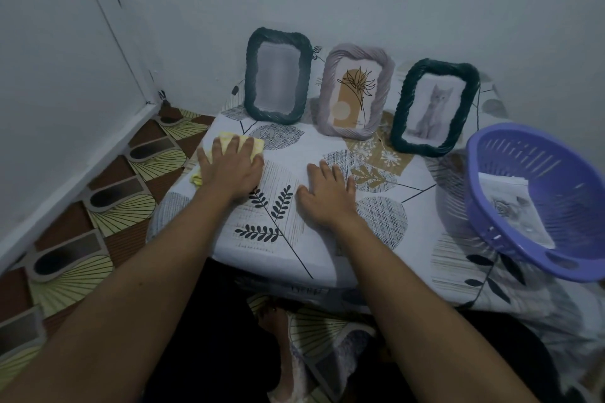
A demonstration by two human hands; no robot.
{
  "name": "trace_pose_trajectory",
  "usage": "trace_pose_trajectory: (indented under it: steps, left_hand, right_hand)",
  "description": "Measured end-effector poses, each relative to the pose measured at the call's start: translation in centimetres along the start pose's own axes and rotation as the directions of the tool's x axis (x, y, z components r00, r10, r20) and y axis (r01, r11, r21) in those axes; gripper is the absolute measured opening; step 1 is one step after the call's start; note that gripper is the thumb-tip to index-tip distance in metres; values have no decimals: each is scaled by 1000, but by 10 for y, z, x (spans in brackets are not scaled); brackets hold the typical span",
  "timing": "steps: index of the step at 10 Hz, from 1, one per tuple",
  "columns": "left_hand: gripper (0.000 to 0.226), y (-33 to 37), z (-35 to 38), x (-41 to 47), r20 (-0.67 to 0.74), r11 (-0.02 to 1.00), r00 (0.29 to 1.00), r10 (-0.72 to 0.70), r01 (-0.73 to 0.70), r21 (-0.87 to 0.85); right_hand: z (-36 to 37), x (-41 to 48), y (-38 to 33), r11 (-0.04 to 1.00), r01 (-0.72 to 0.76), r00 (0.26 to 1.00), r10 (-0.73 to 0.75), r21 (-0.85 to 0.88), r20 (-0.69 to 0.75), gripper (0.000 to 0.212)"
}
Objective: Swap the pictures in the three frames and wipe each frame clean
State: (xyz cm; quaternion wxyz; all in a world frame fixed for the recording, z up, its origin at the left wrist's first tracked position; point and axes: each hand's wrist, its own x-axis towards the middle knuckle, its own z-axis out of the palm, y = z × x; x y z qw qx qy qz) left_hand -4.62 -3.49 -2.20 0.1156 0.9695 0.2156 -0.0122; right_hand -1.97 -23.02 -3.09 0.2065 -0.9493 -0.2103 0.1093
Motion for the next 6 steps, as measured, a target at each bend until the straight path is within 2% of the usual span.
trace_pose_trajectory:
  steps: [1,2,3,4,6]
  left_hand:
    - [60,7,-5,-3,-86,998,996,31,-35,-44]
    - [56,21,-14,-9,-219,968,974,60,-110,-224]
    - [50,39,-30,-24,-374,849,922,96,-272,-453]
    - [36,58,-48,-46,-457,751,879,138,-393,-530]
    - [25,86,-75,-94,-620,637,712,329,-652,-411]
  right_hand:
    - [-12,0,-4,992,3,999,2,128,-37,54]
    - [-26,-2,-12,971,22,980,26,237,-196,42]
    - [-41,-12,-27,914,80,938,66,397,-341,41]
    - [-62,-28,-38,818,193,885,94,542,-457,36]
    - [-112,-71,-43,675,420,722,158,607,-674,25]
